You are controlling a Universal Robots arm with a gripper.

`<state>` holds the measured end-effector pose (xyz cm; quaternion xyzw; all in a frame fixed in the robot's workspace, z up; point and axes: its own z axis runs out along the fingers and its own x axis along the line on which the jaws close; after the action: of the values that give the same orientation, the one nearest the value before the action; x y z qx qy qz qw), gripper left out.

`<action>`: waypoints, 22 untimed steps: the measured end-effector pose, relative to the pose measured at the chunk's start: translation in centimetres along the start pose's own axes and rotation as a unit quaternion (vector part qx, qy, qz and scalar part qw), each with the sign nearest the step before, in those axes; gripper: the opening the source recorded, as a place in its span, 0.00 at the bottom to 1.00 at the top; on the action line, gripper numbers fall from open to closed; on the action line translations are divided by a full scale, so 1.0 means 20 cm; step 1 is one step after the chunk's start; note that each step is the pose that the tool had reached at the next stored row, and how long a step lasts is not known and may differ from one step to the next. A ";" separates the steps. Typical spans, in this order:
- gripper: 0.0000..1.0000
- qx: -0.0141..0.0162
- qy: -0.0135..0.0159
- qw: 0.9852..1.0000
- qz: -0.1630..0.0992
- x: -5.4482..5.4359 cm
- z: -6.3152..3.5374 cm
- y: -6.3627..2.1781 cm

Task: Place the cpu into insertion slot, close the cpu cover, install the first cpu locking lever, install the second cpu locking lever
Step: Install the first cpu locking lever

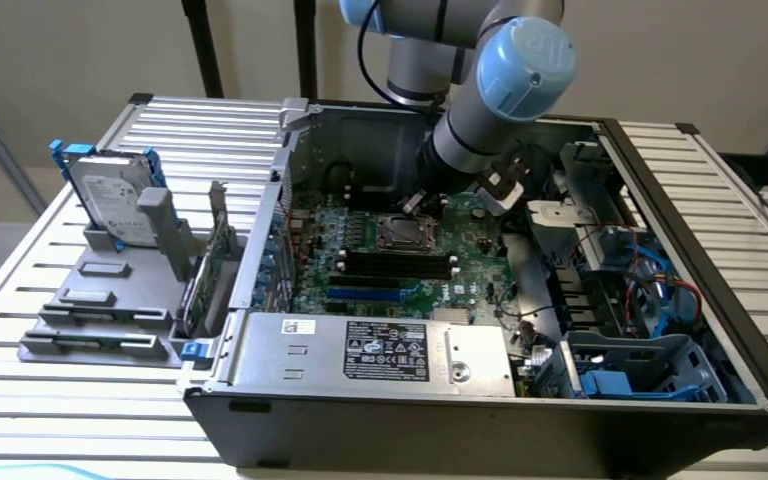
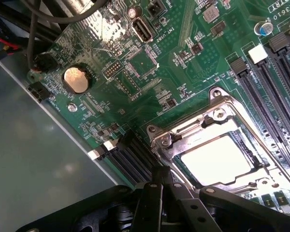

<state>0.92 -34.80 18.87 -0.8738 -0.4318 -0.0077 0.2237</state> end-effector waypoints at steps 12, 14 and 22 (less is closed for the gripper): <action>0.11 0.001 0.001 1.000 0.000 0.01 0.006 0.020; 0.11 0.001 0.001 1.000 -0.001 0.01 0.007 0.021; 0.11 0.009 0.009 1.000 -0.005 0.01 0.011 0.026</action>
<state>1.38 -34.86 18.51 -0.8692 -0.4347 -0.0126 0.2351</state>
